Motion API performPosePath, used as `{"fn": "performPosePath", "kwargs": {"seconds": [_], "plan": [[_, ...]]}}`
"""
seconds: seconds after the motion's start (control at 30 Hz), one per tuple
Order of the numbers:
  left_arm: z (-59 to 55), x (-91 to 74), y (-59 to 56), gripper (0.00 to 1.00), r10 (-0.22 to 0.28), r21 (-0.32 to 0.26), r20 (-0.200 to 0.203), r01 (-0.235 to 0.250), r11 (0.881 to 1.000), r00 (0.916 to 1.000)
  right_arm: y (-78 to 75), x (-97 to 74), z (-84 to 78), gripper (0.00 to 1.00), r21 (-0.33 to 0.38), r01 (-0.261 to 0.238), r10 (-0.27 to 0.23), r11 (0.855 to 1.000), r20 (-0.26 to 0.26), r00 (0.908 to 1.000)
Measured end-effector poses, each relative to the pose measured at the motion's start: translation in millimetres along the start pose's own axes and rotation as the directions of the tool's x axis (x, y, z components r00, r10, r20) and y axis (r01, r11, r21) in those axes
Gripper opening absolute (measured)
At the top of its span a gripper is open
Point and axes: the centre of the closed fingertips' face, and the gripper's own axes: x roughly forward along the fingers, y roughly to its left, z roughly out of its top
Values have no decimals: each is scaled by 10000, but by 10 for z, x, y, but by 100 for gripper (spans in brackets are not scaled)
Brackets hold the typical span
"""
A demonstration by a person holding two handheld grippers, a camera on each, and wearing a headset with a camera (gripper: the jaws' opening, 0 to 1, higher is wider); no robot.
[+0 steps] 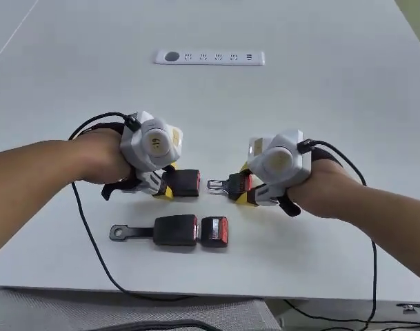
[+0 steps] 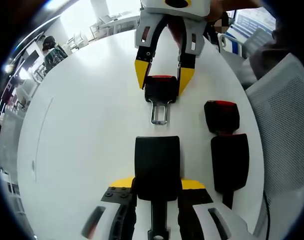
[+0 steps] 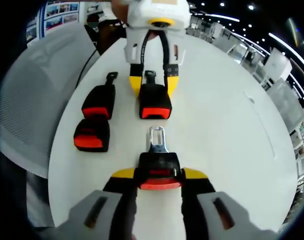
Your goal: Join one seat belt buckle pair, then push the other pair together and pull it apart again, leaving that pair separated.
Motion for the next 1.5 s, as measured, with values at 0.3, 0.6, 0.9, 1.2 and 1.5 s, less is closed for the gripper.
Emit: {"fn": "performPosePath", "kwargs": {"seconds": [0.3,0.6,0.9,1.2,1.5], "plan": [[-11,1,8,31,102,-98,-129,-104,9999,9999,-10,-224,-362,33,146,192,-187,9997,-326,9993],[-10,9,17,32,65,-35,-253,-66,10000,9997,-42,-449,-699,33,268,353,-335,9990,-636,9974],[12,-5,-4,32,98,-59,-212,-99,9999,9997,-71,-562,-898,34,306,288,-260,9991,-881,9958],[13,-1,7,32,124,-8,-174,-124,9999,9998,-62,-567,-898,35,163,186,-168,9997,-1061,9942],[26,1,17,33,113,138,-384,-107,9998,9992,-89,-571,-901,39,100,407,-394,9991,-1112,9930]]}}
